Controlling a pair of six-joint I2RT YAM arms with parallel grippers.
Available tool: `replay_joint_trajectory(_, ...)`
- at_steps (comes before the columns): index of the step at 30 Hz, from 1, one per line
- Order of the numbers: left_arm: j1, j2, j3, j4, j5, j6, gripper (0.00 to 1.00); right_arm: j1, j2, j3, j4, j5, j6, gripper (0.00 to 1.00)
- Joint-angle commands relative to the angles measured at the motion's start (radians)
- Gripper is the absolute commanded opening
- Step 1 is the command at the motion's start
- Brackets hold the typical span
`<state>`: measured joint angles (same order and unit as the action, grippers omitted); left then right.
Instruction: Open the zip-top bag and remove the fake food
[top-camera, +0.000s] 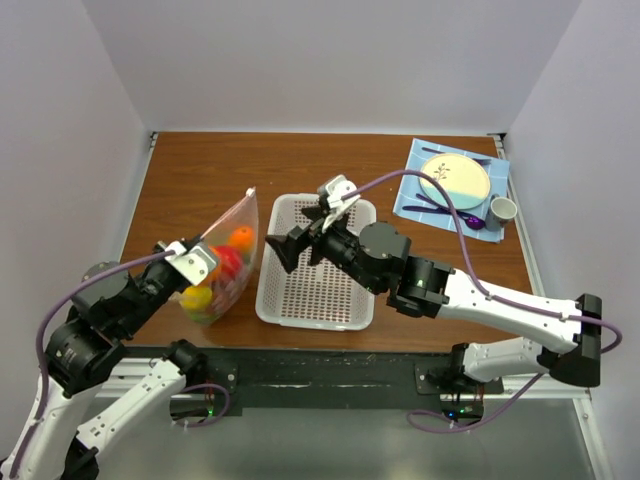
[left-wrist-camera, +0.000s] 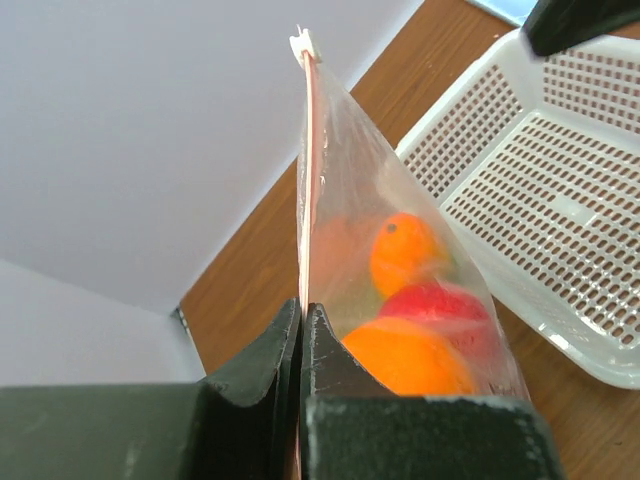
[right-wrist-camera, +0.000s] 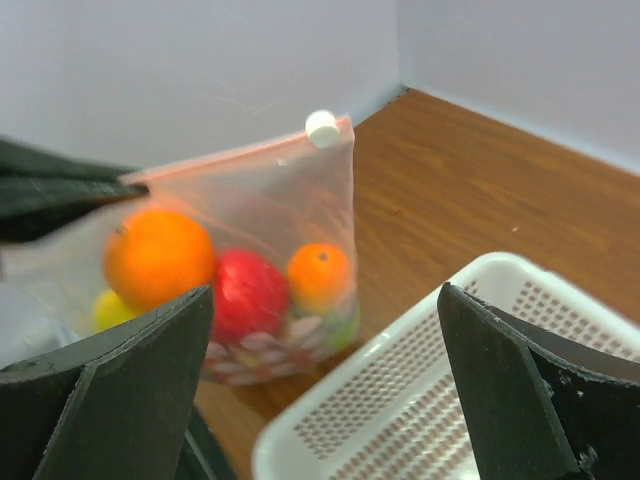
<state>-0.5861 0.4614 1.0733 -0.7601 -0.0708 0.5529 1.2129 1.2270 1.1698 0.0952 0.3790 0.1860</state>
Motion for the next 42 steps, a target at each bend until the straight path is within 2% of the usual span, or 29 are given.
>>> replay_joint_trajectory(1,-0.018,0.022,0.092,-0.022,0.130,0.146,0.00,-0.004,0.017,-0.049,0.132,-0.124,-0.275,0.99)
replay_joint_trajectory(5,-0.047,0.022,0.115,-0.109,0.227,0.258,0.00,-0.004,0.042,-0.035,0.121,-0.219,-0.339,0.98)
replay_joint_trajectory(7,-0.070,0.016,0.129,-0.142,0.223,0.304,0.00,-0.009,0.039,-0.032,0.127,-0.250,-0.379,0.97)
replay_joint_trajectory(13,-0.124,0.039,0.186,-0.232,0.129,0.361,0.00,-0.076,0.017,-0.042,0.140,-0.408,-0.402,0.95)
replay_joint_trajectory(17,-0.152,0.057,0.215,-0.258,0.079,0.377,0.00,-0.127,0.038,-0.051,0.175,-0.523,-0.364,0.88)
replay_joint_trajectory(20,-0.162,0.077,0.229,-0.280,0.072,0.374,0.00,-0.144,0.091,-0.061,0.215,-0.592,-0.324,0.85)
replay_joint_trajectory(24,-0.164,0.066,0.192,-0.256,0.031,0.410,0.00,-0.150,0.158,-0.097,0.256,-0.537,-0.286,0.83)
replay_joint_trajectory(25,-0.165,0.060,0.165,-0.245,0.025,0.433,0.00,-0.162,0.181,-0.101,0.253,-0.505,-0.272,0.78)
replay_joint_trajectory(26,-0.166,0.045,0.151,-0.234,0.016,0.443,0.00,-0.173,0.192,-0.104,0.220,-0.461,-0.248,0.65)
replay_joint_trajectory(29,-0.166,0.031,0.100,-0.179,0.002,0.450,0.00,-0.223,0.222,-0.133,0.139,-0.254,-0.061,0.35)
replay_joint_trajectory(31,-0.166,0.031,0.082,-0.150,-0.001,0.450,0.00,-0.242,0.230,-0.142,0.056,-0.116,0.105,0.30)
replay_joint_trajectory(32,-0.166,0.031,0.077,-0.140,-0.004,0.449,0.00,-0.240,0.232,-0.147,-0.028,-0.074,0.160,0.16)
replay_joint_trajectory(33,-0.166,0.031,0.068,-0.128,0.000,0.449,0.00,-0.240,0.232,-0.154,-0.064,-0.036,0.276,0.10)
replay_joint_trajectory(35,-0.166,0.029,0.057,-0.119,0.006,0.453,0.00,-0.240,0.239,-0.156,-0.173,0.009,0.360,0.00)
replay_joint_trajectory(42,-0.166,0.036,0.042,-0.105,0.023,0.452,0.00,-0.236,0.313,-0.156,-0.581,0.086,0.706,0.00)
